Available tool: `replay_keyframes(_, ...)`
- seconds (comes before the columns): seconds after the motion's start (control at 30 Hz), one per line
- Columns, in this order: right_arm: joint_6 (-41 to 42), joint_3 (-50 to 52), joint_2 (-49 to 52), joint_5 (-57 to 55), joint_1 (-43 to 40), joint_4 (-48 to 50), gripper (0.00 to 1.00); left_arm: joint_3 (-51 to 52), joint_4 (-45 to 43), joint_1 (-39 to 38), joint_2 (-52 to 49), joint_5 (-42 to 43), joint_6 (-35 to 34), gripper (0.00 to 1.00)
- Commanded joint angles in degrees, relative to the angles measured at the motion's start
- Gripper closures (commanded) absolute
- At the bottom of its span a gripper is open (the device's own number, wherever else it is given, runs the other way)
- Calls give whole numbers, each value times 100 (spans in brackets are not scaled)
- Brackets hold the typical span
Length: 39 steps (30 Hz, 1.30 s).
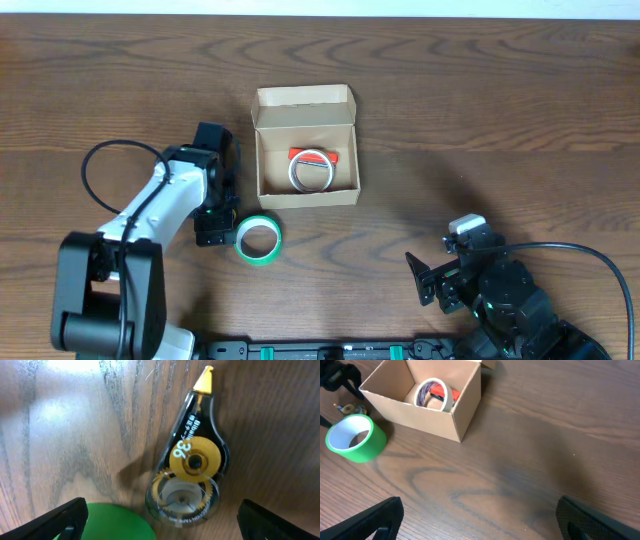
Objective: Pack container
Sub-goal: 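Release the knife and move the left gripper to the yellow correction tape, then close the left gripper on the yellow correction tape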
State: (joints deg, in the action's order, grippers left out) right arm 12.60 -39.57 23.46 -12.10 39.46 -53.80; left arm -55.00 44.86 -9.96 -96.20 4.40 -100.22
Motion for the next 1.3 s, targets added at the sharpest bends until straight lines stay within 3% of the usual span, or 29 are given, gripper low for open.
replay_keyframes(0.0, 63, 2, -35, -55, 33, -2, 1, 24, 9, 50, -120, 22, 125, 2)
replay_keyframes(0.23, 63, 2, -35, -55, 33, -2, 1, 24, -20, 160, -282, 166, 127, 0)
replay_keyframes(0.27, 63, 2, -35, -55, 33, -2, 1, 24, -33, 170, -291, 184, 127, 5)
replay_keyframes(0.8, 63, 2, -35, -55, 33, -2, 1, 24, -363, 175, -573, 404, 144, 13)
replay_keyframes(1.27, 63, 2, -35, -55, 33, -2, 1, 24, -365, 181, -579, 402, 144, 37)
